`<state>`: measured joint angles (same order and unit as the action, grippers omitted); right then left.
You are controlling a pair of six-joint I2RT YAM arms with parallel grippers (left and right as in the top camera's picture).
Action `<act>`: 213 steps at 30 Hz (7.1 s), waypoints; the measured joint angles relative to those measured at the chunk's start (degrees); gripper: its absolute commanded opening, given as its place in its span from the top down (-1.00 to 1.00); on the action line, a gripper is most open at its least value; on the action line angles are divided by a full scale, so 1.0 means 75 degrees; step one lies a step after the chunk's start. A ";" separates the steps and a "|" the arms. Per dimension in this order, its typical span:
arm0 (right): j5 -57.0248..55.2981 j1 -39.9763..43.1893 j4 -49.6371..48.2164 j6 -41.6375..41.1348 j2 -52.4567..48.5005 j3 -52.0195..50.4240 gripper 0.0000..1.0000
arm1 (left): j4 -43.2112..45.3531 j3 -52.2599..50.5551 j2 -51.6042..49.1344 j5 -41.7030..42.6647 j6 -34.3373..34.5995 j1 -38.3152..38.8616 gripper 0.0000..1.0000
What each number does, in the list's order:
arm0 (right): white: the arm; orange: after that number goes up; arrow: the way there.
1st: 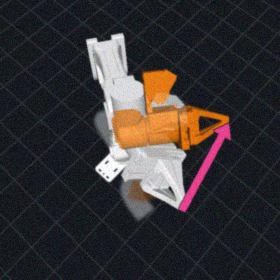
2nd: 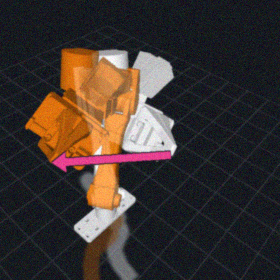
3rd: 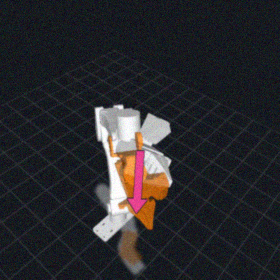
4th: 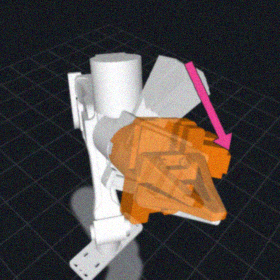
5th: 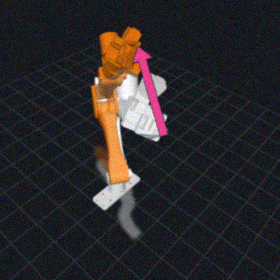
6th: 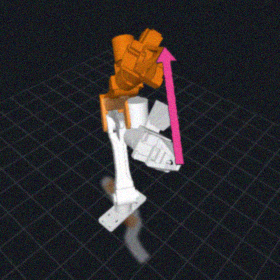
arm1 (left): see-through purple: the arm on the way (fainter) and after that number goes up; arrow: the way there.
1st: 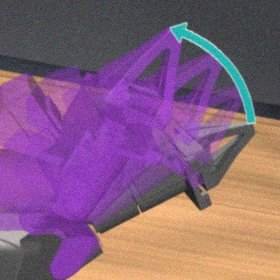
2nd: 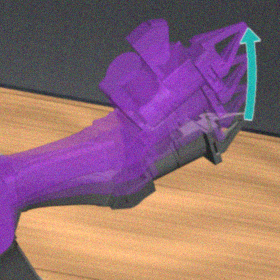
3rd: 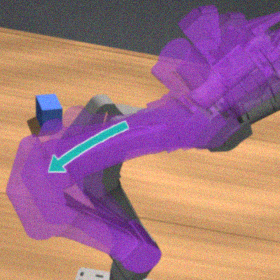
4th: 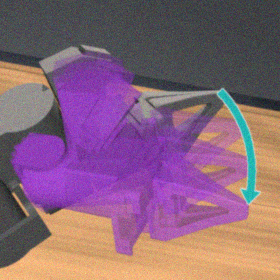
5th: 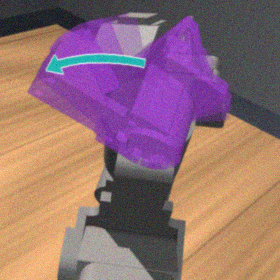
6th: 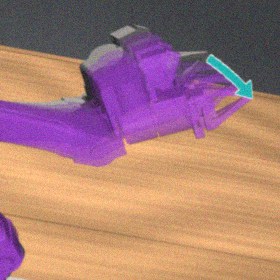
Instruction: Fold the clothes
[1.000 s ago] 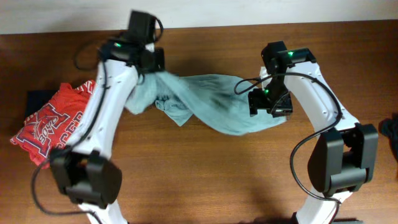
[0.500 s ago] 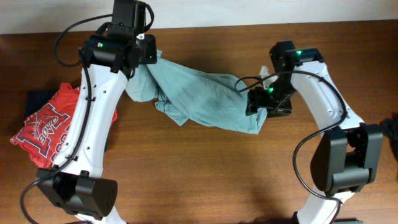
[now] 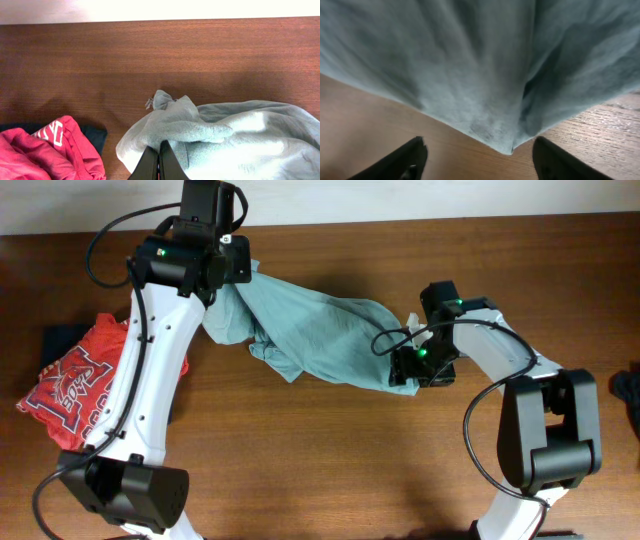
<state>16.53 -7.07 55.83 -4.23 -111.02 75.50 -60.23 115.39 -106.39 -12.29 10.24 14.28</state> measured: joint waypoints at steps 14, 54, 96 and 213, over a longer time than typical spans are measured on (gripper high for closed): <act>-0.0012 0.0000 -0.0688 -0.0437 0.0000 -0.0650 0.89 | 0.0000 0.0000 0.0000 0.0000 0.0000 0.0000 0.99; -0.1655 0.0073 0.4164 -0.1702 0.5301 0.4736 0.92 | -0.0976 0.0402 0.5359 -0.0172 -0.0455 0.0000 0.99; -0.0807 0.0073 0.5018 -0.2530 0.5686 0.4846 0.92 | -0.0938 0.2946 0.2043 -0.0396 -0.1845 0.0490 0.99; -0.5665 0.1900 -0.0160 -0.0831 0.0898 0.4651 0.79 | -0.0953 0.2975 -0.1816 -0.0396 -0.2626 0.0510 -0.62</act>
<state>-25.96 7.18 54.63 -10.46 -104.29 110.39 -67.37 137.71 -120.01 -15.27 -9.45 18.11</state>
